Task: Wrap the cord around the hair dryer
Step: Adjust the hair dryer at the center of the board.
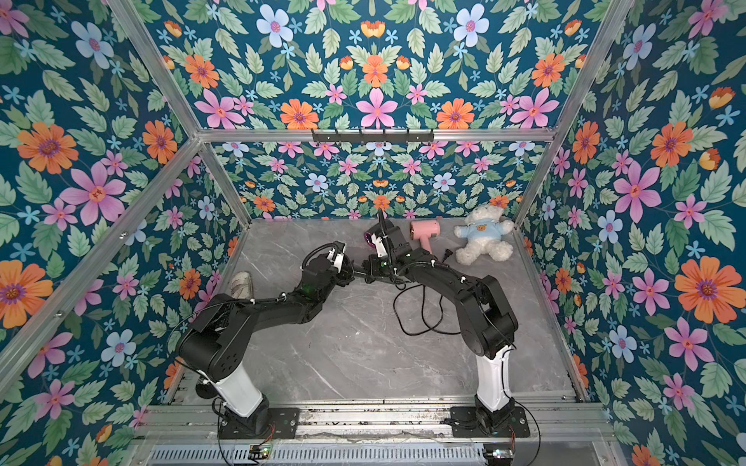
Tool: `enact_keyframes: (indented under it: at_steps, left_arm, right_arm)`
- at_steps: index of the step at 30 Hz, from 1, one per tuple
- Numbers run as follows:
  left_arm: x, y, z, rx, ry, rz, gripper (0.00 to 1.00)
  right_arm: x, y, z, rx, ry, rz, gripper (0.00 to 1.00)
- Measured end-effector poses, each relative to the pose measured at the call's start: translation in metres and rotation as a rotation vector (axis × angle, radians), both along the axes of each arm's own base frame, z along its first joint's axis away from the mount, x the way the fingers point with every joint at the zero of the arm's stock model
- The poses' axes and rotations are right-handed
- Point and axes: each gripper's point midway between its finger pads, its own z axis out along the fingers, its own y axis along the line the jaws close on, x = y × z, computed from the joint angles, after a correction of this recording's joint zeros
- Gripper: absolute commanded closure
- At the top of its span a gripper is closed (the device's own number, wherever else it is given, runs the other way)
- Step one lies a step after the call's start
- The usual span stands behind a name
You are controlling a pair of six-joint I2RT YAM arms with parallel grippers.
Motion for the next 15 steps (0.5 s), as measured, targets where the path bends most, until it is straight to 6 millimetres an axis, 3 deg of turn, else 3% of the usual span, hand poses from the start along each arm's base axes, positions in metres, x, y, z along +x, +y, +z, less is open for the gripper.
enact_keyframes:
  at_steps: [6, 15]
  left_arm:
    - [-0.029, 0.011, -0.021, -0.016, 0.030, 0.004, 1.00]
    - [-0.067, 0.022, -0.027, -0.053, -0.012, 0.065, 1.00]
  right_arm:
    - [-0.029, -0.003, -0.039, -0.023, 0.108, 0.004, 1.00]
    - [-0.050, 0.020, -0.056, -0.021, 0.065, 0.023, 1.00]
